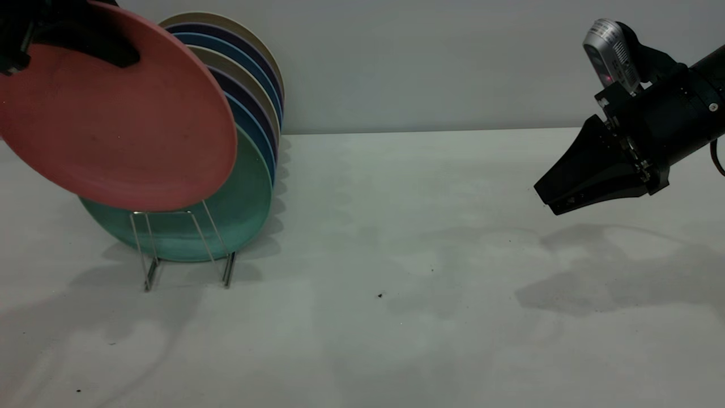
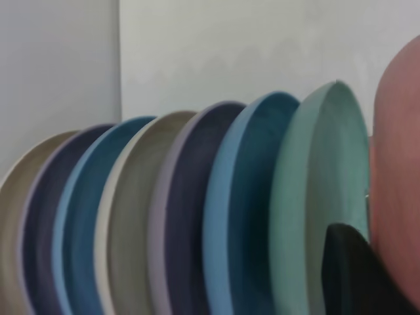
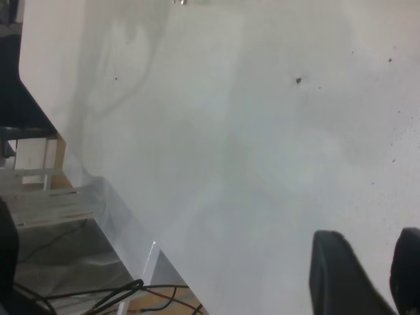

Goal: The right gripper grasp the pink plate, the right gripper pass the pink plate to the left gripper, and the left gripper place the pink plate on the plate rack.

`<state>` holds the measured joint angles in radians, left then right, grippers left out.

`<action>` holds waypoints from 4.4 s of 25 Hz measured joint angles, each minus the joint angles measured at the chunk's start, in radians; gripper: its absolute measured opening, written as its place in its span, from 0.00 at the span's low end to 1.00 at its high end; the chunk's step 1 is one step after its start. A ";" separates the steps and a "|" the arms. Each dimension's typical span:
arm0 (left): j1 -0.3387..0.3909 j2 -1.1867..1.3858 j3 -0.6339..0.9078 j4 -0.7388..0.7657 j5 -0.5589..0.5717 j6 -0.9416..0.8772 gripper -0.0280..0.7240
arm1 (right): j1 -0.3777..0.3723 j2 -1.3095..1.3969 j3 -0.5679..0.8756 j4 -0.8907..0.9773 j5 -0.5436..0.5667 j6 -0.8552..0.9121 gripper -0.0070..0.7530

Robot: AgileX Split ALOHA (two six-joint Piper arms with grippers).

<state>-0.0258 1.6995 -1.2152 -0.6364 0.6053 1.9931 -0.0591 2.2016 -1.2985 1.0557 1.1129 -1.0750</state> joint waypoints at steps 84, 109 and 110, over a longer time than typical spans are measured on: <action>0.114 -0.438 -0.009 0.533 0.338 -1.820 0.76 | 0.250 -0.262 -0.281 -1.068 0.088 0.945 0.32; 0.114 -1.262 0.639 0.544 0.485 -1.845 0.68 | 0.259 -1.503 0.634 -0.975 0.114 0.925 0.32; 0.114 -1.299 0.658 0.542 0.493 -1.845 0.68 | 0.259 -1.548 0.665 -0.975 0.115 0.920 0.32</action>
<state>0.0879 0.4000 -0.5574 -0.0947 1.0984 0.1479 0.1997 0.6535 -0.6333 0.0805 1.2277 -0.1545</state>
